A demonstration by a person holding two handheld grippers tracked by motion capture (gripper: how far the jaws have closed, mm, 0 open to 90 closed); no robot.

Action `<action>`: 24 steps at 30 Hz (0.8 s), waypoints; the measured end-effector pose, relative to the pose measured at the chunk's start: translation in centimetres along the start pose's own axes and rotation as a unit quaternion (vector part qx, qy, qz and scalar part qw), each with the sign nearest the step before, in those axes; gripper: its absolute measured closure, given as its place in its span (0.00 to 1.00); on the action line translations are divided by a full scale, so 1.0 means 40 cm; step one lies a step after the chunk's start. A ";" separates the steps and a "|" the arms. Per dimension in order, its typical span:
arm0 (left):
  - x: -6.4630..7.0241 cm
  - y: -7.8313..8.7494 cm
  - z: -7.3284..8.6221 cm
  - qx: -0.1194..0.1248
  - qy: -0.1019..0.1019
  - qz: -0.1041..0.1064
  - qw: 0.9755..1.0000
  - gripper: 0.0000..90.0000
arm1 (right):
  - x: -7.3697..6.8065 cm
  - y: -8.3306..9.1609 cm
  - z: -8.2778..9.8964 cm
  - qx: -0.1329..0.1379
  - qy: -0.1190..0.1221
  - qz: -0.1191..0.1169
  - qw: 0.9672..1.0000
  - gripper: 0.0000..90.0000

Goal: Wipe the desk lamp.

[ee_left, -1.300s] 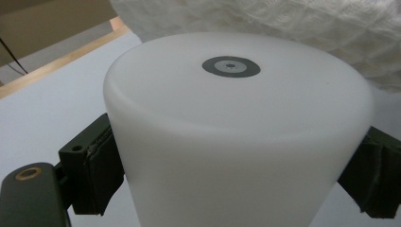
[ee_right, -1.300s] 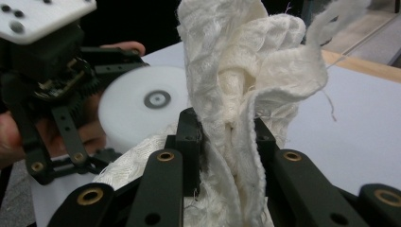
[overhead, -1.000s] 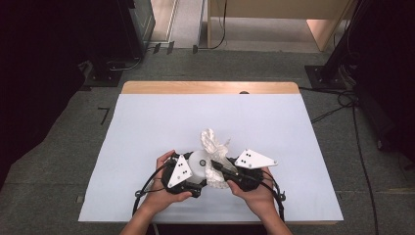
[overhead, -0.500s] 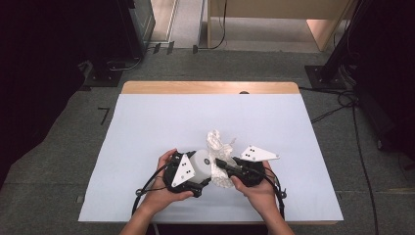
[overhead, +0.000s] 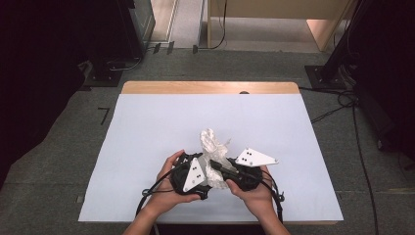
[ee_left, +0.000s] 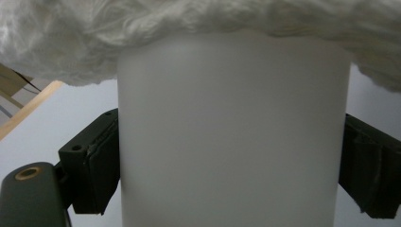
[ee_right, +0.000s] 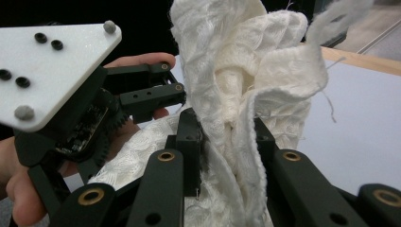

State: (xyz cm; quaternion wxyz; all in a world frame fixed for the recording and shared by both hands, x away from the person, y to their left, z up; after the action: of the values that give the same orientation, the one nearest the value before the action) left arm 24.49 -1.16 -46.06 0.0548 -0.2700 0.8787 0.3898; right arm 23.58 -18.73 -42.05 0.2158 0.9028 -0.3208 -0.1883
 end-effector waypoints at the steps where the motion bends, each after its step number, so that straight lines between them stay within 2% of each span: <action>1: 0.000 0.000 0.000 0.000 0.000 0.000 1.000 0.10 | 0.005 -0.004 0.003 0.001 -0.007 0.000 1.000 0.81; 3: 0.001 0.000 0.000 0.000 -0.001 -0.001 1.000 0.10 | 0.019 -0.010 0.010 0.003 -0.028 -0.002 1.000 0.82; 6: 0.011 0.002 -0.001 -0.003 -0.010 -0.015 1.000 0.10 | 0.042 -0.017 0.020 -0.007 -0.042 0.009 0.999 0.82; 7: 0.011 0.002 0.000 -0.002 -0.007 -0.016 1.000 0.10 | 0.050 -0.019 0.024 -0.009 -0.049 0.010 0.999 0.82; 11: -0.010 0.008 0.010 0.009 0.026 -0.006 1.000 0.10 | 0.089 -0.024 0.043 -0.035 -0.069 0.032 0.996 0.82; 13: -0.028 0.011 0.017 0.010 0.041 -0.022 0.999 0.10 | 0.104 -0.023 0.053 -0.038 -0.077 0.039 0.996 0.82; 15: -0.050 0.014 0.024 0.016 0.067 -0.034 0.997 0.10 | 0.113 -0.023 0.057 -0.036 -0.082 0.041 0.995 0.82; 18: -0.082 0.009 0.037 0.039 0.118 -0.045 0.991 0.10 | 0.117 -0.023 0.057 -0.034 -0.082 0.044 0.995 0.82; 20: -0.102 0.003 0.049 0.055 0.154 -0.054 0.985 0.10 | 0.119 -0.024 0.058 -0.032 -0.080 0.046 0.995 0.81; 22: -0.122 -0.001 0.064 0.074 0.189 -0.066 0.977 0.10 | 0.121 -0.024 0.061 -0.033 -0.083 0.050 0.995 0.81; 23: -0.133 -0.003 0.071 0.079 0.205 -0.069 0.973 0.10 | 0.124 -0.023 0.062 -0.032 -0.083 0.053 0.995 0.81; 24: -0.144 -0.007 0.077 0.079 0.217 -0.070 0.970 0.10 | 0.127 -0.022 0.064 -0.032 -0.087 0.054 0.994 0.81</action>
State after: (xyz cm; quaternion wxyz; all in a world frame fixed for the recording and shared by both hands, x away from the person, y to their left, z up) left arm 29.16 3.37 -46.60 -0.0887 -0.4038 0.8767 0.2461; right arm 26.47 -22.15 -45.66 0.2254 0.8570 -0.3807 -0.2641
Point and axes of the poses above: each handheld gripper's, and its own axes: y roughly backward along the jaws, z roughly out of its underside, x roughly to its right, the point moved 2 cm from there along -y, roughly forward along the jaws, and after that the axes turned 11 degrees about -x, right-handed, at the moved point
